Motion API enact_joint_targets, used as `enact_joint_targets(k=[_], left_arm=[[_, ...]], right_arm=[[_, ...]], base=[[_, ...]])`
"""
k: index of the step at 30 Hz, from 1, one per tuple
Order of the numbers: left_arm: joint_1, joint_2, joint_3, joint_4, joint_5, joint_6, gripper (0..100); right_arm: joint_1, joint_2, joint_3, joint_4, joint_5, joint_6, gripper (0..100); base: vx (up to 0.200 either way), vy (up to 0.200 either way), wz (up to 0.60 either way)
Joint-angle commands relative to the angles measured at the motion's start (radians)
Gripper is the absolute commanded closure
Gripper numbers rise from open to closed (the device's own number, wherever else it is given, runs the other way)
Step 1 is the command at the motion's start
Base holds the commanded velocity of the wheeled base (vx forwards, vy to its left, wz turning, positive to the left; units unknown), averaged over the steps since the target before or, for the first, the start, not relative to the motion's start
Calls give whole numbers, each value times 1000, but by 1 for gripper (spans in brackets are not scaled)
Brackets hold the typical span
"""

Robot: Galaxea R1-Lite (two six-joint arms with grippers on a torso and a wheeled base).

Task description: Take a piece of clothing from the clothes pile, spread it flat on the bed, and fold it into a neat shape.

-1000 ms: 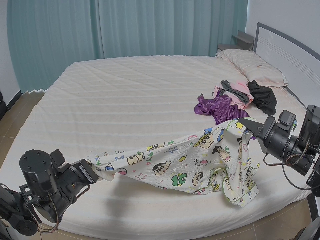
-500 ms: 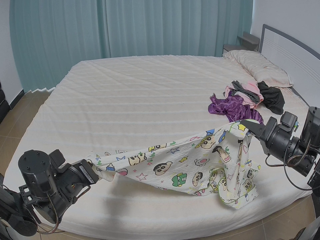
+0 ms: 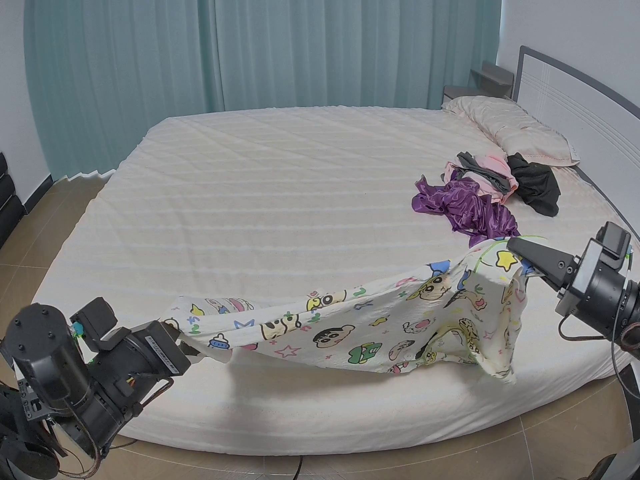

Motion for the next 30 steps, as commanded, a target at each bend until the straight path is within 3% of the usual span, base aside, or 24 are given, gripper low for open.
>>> enact_joint_targets(k=[1, 7, 15, 18, 25, 30], left_arm=[[-23, -98, -3, 2, 2, 3, 100], [-23, -178, -19, 48, 5, 70, 100], [-21, -250, -161, 202, 60, 128, 100], [-17, -247, -250, 294, 60, 128, 100], [-6, -239, -345, 367, 60, 128, 100], [69, -144, -425, 424, 48, 121, 100]], right_arm=[[0, -141, 16, -1, 51, -2, 100], [-1, -235, -18, 5, 90, -26, 100], [-8, -293, -234, 246, 93, -75, 100], [-69, -230, -329, 307, 96, -128, 100], [-173, -132, -438, 309, 160, -123, 100], [-212, 26, -503, 297, 165, -128, 100]], base=[[-200, 0, 0], [-100, 0, 0], [0, 0, 0], [0, 0, 0], [0, 0, 0], [0, 0, 0]])
